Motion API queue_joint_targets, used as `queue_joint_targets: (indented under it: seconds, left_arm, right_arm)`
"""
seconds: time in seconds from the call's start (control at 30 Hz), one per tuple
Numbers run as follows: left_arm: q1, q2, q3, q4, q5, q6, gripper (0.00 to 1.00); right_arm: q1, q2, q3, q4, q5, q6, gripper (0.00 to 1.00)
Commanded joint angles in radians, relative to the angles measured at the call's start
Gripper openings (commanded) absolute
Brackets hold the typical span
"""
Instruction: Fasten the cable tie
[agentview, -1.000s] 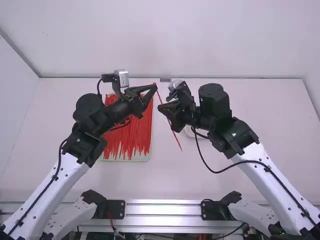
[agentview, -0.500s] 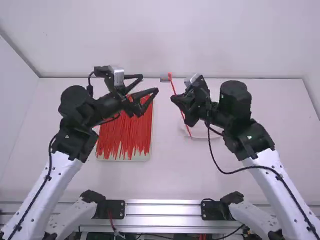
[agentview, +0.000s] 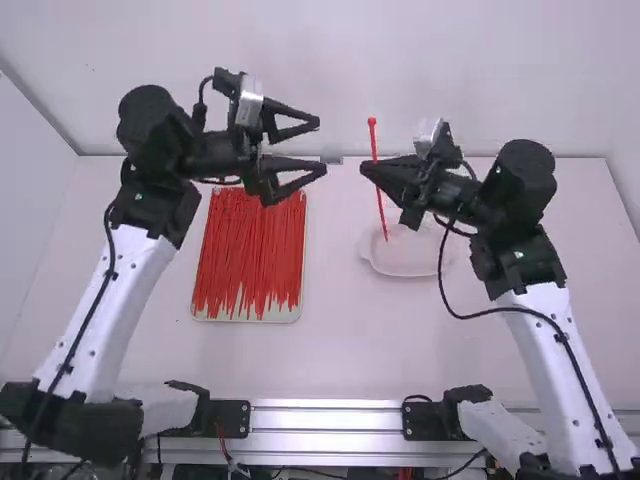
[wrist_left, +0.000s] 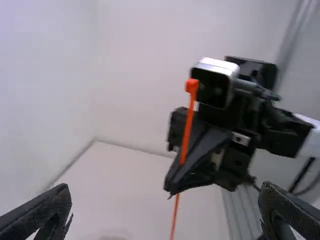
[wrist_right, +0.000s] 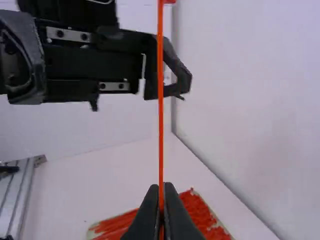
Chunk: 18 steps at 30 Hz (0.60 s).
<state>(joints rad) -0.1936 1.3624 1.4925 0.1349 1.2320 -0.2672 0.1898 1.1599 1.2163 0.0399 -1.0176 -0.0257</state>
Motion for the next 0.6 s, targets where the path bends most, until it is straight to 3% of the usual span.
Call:
queue_joint_targets:
  seconds: [0.0,0.23,0.37,0.43,0.57]
  left_arm:
    - [-0.021,0.029,0.069,0.005,0.122,0.003,0.99]
    - [-0.071,0.100,0.124,0.155,0.231,-0.014,0.97]
    - [-0.081,0.114,0.126,0.266,0.213,-0.139,0.95]
    - [-0.082,0.117,0.125,0.323,0.191,-0.206,0.89]
    - [-0.080,0.117,0.125,0.404,0.161,-0.291,0.55]
  right_arm:
    - [-0.006,0.045,0.028,0.052,-0.169,0.030,0.00]
    - [0.042,0.113,0.028,0.272,-0.198,0.148,0.00]
    - [0.063,0.122,0.028,0.325,-0.197,0.159,0.00]
    - [0.074,0.121,0.028,0.333,-0.190,0.153,0.00]
    - [0.092,0.121,0.028,0.370,-0.191,0.161,0.00]
